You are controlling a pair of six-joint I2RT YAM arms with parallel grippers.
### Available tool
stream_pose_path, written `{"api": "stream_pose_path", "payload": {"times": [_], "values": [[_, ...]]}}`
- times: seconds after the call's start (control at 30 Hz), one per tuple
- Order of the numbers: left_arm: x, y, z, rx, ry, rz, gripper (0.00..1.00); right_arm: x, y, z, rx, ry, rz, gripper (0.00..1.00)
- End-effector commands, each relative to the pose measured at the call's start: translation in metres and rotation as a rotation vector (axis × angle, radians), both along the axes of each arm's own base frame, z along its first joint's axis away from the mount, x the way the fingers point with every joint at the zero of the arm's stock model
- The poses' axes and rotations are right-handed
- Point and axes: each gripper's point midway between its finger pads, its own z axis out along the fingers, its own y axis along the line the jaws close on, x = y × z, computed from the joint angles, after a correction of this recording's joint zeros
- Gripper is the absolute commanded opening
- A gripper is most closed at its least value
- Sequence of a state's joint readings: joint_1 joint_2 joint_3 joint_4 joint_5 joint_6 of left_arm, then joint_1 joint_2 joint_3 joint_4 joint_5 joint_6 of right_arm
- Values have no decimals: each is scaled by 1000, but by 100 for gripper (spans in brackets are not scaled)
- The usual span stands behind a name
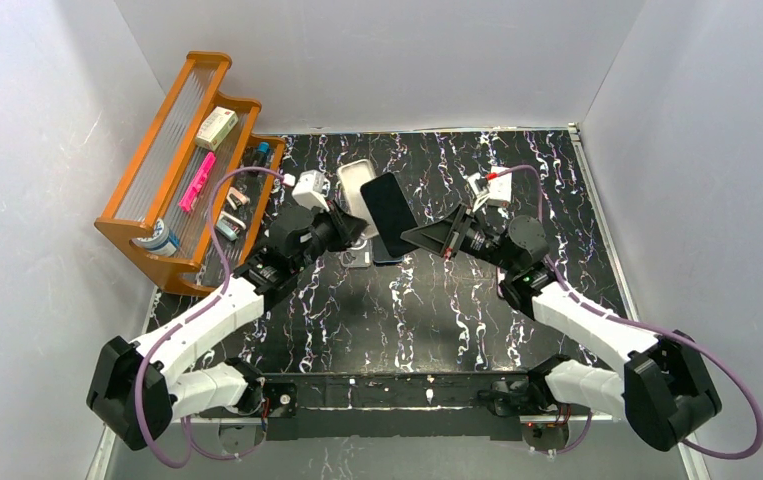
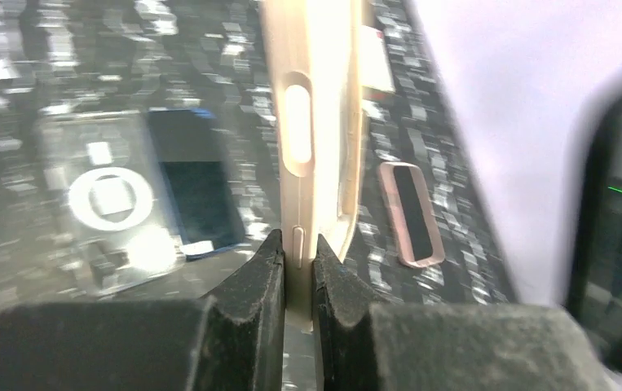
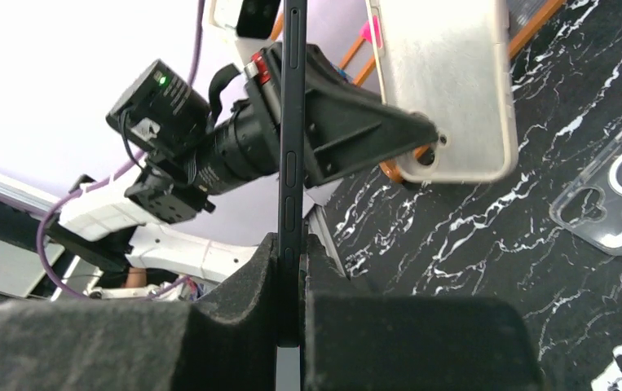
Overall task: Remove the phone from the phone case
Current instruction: Remove the phone case from the phone.
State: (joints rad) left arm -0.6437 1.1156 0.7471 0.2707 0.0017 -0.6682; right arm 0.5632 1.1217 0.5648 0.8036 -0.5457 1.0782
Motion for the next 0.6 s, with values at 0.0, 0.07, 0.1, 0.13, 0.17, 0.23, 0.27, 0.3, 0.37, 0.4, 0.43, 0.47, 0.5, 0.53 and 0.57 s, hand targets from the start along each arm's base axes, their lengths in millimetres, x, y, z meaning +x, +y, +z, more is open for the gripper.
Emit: {"api": "stream_pose_path", "payload": {"times": [0.0,0.07,0.1,0.13,0.17,0.23,0.27,0.3,0.37,0.4,0.43,0.47,0.5,0.53,0.57], "values": [[13,61,-35,288,79,229,0,-5,-3,25,-11,-120,-5,1],[8,66,-47,342,138,228,0,-4,-5,16,-40,-99,-20,1],[4,66,-53,361,170,211,0,-2,-7,11,-62,-83,-41,1],[-2,65,-59,376,204,187,0,0,-9,3,-92,-60,-59,1],[-9,64,-66,388,243,165,0,2,-11,-5,-123,-42,-81,1],[-26,62,-81,406,327,108,0,3,-17,-25,-180,26,-108,1],[-38,61,-89,407,378,69,0,1,-19,-33,-196,55,-114,1],[-49,59,-97,399,421,38,0,-1,-21,-41,-208,87,-119,1],[-72,51,-112,365,511,-39,0,-5,-27,-59,-229,157,-142,1],[-84,48,-120,344,559,-72,0,-7,-30,-68,-236,194,-154,1],[-94,46,-128,324,607,-95,0,-9,-32,-78,-244,232,-164,1],[-104,45,-136,308,652,-110,0,-12,-34,-88,-255,270,-173,1],[-112,44,-143,291,687,-116,0,-15,-36,-103,-276,318,-177,1],[-121,44,-149,279,720,-127,0,-18,-37,-114,-293,355,-177,1],[-129,45,-157,268,753,-130,0,-21,-36,-124,-307,389,-172,1]]}}
